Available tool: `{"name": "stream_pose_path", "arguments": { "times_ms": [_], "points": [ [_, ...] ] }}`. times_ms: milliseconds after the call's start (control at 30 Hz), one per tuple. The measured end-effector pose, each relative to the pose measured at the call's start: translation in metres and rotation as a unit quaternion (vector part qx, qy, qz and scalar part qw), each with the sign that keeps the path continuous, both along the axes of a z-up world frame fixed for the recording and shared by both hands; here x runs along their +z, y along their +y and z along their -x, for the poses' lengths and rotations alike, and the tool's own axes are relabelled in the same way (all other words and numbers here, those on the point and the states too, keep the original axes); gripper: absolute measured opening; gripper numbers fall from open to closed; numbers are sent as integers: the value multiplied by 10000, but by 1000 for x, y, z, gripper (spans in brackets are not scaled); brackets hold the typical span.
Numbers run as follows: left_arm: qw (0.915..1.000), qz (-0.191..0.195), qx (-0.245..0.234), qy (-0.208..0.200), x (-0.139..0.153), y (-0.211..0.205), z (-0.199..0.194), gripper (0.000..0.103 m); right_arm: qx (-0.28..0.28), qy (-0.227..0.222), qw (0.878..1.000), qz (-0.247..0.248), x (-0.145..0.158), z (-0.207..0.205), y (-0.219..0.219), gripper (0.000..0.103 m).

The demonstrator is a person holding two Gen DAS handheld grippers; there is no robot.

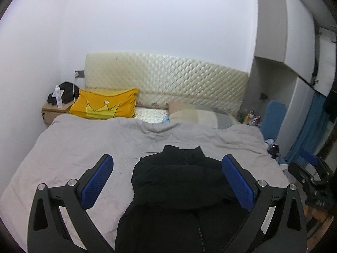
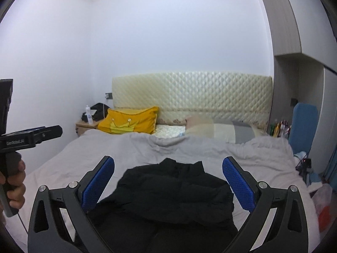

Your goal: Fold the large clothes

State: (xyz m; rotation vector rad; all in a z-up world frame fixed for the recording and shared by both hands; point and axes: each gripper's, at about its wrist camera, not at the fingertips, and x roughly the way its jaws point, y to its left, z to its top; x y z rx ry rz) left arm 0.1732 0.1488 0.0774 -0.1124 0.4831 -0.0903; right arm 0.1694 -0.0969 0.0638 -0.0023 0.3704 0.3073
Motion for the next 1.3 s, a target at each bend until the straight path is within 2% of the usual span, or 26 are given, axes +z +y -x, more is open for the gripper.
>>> {"name": "stream_pose_path", "arguments": {
  "times_ms": [133, 233, 333, 567, 633, 767, 967, 1300],
  "points": [
    [9999, -57, -49, 91, 1, 7, 35, 103, 187, -135, 9997, -109, 12, 39, 3, 103],
    [9996, -242, -50, 157, -13, 10, 61, 103, 225, -227, 9995, 1, 10, 64, 8, 103],
    [9994, -208, -111, 257, -36, 13, 81, 103, 306, -177, 9994, -38, -2, 85, 9, 103],
    [9984, -66, -201, 525, -99, 18, 113, 103, 281, 139, 9995, -34, -55, 118, 0, 103],
    [9975, -14, -272, 654, -118, 17, 116, 103, 251, 221, 9994, -28, -68, 124, -4, 103],
    [9963, -171, -270, 794, -151, 13, 122, 103, 167, 437, 9989, -22, -101, 133, -12, 103],
    [9943, -180, -243, 1027, -190, 13, 116, 103, 48, 678, 9975, -173, -138, 135, -30, 103],
    [9869, 149, -244, 1586, -246, 21, 92, 103, -115, 1193, 9920, -391, -183, 121, -66, 102]
  ]
}}
